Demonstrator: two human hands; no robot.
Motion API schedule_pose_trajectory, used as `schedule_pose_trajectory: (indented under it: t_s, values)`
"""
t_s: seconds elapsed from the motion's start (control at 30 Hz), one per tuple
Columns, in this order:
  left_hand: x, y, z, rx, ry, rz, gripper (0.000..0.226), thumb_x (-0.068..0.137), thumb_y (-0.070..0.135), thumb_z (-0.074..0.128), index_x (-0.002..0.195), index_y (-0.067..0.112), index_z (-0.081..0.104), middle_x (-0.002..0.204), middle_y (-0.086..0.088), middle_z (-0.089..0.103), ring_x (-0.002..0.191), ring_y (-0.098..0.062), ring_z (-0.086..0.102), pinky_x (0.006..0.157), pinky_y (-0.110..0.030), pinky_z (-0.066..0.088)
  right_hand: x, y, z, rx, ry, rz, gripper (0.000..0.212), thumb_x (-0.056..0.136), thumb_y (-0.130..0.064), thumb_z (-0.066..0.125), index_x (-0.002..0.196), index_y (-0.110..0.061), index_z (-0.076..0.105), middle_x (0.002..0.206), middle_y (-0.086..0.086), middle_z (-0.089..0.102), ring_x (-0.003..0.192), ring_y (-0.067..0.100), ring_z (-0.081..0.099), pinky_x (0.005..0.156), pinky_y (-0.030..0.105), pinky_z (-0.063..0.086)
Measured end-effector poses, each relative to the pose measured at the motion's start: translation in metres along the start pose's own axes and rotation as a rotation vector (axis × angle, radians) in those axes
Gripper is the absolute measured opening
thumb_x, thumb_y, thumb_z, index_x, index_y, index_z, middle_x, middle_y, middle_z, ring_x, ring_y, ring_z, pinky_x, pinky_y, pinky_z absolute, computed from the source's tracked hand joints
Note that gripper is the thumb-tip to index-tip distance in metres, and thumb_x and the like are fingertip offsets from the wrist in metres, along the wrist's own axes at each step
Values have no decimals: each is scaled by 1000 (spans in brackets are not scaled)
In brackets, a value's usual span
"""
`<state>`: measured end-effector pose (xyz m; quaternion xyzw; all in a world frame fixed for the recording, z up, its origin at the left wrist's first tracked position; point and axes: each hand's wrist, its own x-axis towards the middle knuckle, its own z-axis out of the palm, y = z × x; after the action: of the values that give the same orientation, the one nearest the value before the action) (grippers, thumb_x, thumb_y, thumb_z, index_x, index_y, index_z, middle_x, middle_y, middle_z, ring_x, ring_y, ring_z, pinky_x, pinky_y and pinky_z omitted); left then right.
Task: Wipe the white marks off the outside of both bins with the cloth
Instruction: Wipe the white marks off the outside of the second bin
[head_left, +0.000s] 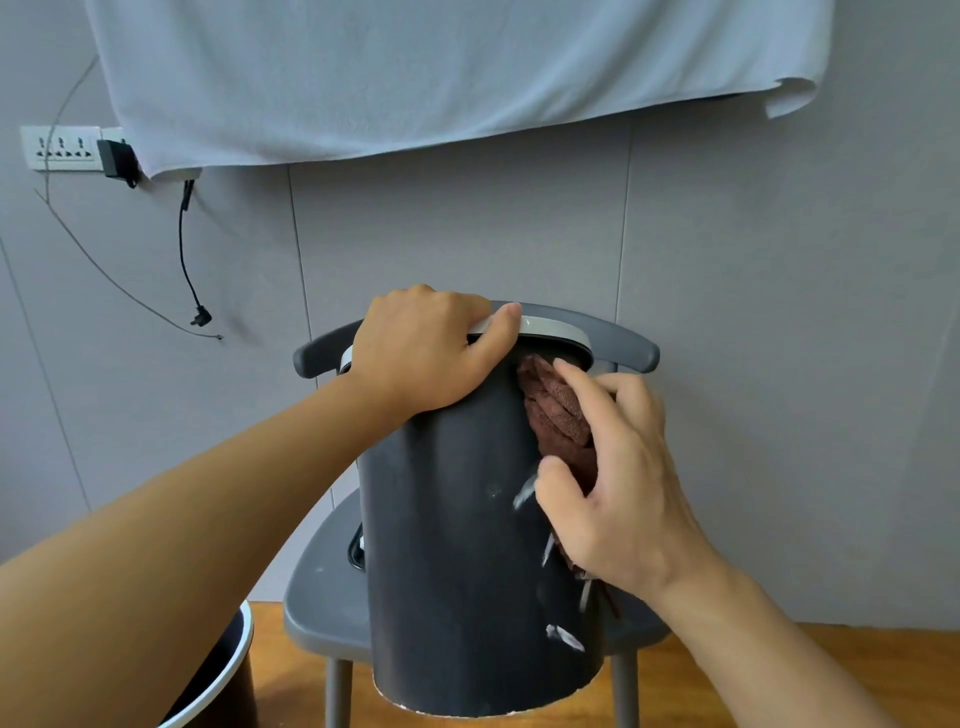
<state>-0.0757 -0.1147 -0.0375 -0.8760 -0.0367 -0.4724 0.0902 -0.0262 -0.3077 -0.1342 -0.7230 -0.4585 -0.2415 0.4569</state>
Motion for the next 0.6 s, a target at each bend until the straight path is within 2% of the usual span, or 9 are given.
schedule_pose_trajectory:
  t_s: [0.1, 0.23, 0.3, 0.37, 0.47, 0.53, 0.6]
  values:
    - [-1, -6, 2, -11, 6, -9, 62, 97, 58, 32, 60, 10, 46, 45, -3, 39, 46, -25, 43, 49, -34, 36, -2, 3, -6, 53, -160, -19, 86, 80, -38, 46, 162, -17, 30, 125, -8, 33, 127, 9, 37, 104, 5, 32]
    - [-2, -13, 4, -19, 15, -18, 62, 97, 57, 32, 59, 10, 43, 45, -2, 38, 45, -25, 42, 48, -31, 30, 1, 13, -18, 124, -197, -15, 94, 87, -28, 67, 161, -50, 14, 133, -23, 40, 131, -4, 44, 100, 5, 42]
    - [-2, -16, 5, -15, 11, -32, 63, 97, 59, 30, 60, 9, 44, 46, -4, 39, 47, -27, 43, 49, -34, 35, 3, 18, -21, 128, -166, -20, 96, 86, -31, 77, 156, -58, 19, 132, -34, 44, 129, -4, 49, 103, 9, 44]
    - [-2, -17, 6, -15, 15, -37, 64, 96, 60, 28, 60, 9, 42, 45, -3, 38, 47, -27, 43, 50, -34, 35, 2, 20, -17, 134, -97, -36, 86, 83, -34, 84, 152, -51, 36, 131, -35, 51, 126, -4, 54, 103, 13, 49]
    - [-2, -15, 5, -13, 20, -26, 62, 97, 58, 30, 59, 11, 40, 44, -2, 35, 45, -25, 41, 48, -31, 30, -1, 22, -8, 177, 8, -77, 68, 79, -40, 85, 141, -32, 59, 123, -20, 62, 118, 3, 62, 95, 21, 57]
    - [-2, -15, 5, -5, 24, -25, 62, 98, 58, 31, 58, 11, 39, 44, -2, 34, 44, -23, 39, 47, -31, 28, -3, 21, -3, 128, 26, -99, 67, 80, -48, 81, 140, -33, 57, 118, -17, 57, 113, 4, 61, 90, 17, 56]
    - [-2, -14, 5, 3, 22, -27, 62, 97, 58, 31, 58, 11, 39, 44, -2, 35, 45, -24, 39, 47, -31, 27, -4, 18, 0, 48, 13, -97, 71, 80, -58, 74, 143, -39, 47, 118, -18, 49, 110, 1, 57, 86, 12, 53]
